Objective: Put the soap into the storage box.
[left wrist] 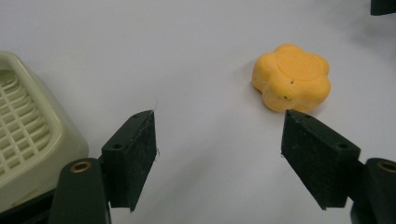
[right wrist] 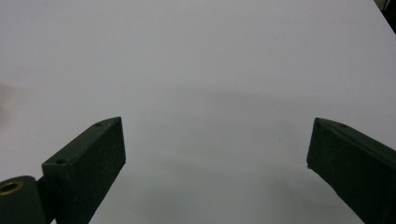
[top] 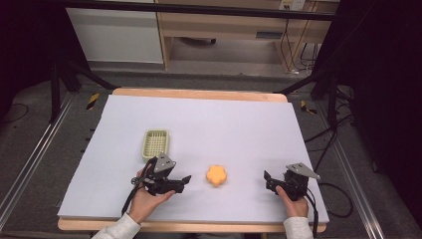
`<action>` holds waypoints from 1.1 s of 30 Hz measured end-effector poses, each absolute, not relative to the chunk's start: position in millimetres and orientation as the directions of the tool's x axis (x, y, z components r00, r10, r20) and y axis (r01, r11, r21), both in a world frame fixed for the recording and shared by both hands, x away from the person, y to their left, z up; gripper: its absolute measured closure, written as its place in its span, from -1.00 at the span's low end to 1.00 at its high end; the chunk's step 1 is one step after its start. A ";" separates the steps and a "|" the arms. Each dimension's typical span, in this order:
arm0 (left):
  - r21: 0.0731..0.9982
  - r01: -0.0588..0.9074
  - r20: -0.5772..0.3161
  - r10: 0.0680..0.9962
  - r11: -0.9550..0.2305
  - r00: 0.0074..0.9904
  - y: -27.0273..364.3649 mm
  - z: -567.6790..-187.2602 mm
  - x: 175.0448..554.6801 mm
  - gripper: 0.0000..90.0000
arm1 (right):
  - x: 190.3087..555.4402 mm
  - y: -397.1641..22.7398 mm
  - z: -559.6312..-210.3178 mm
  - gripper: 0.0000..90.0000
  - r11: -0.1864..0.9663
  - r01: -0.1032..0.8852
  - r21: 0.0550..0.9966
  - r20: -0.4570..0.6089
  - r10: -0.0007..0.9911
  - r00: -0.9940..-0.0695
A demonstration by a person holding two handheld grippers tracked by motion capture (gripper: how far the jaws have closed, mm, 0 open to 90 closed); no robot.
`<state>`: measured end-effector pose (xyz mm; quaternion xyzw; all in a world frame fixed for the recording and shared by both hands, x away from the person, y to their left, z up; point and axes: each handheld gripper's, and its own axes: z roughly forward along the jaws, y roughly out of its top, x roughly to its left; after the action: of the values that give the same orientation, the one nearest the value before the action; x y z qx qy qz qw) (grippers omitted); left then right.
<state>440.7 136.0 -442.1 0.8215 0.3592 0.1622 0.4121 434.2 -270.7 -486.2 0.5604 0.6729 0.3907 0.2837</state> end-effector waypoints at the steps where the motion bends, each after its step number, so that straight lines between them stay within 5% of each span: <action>1: 0.792 0.458 -0.032 0.721 -0.405 0.692 134.5 -441.3 441.0 -0.42 | 434.2 -270.7 -486.2 -0.89 0.067 0.533 0.844 0.056 0.976 -0.211; 33: 0.756 0.435 -0.017 0.649 -0.489 0.760 74.3 -433.7 455.7 -0.48 | 435.0 -270.7 -486.6 -0.89 0.075 0.538 0.839 0.049 0.976 -0.213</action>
<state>455.7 74.3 -433.7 0.8521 0.3181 0.1365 0.3927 435.0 -270.7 -486.6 0.5596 0.6764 0.3863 0.2830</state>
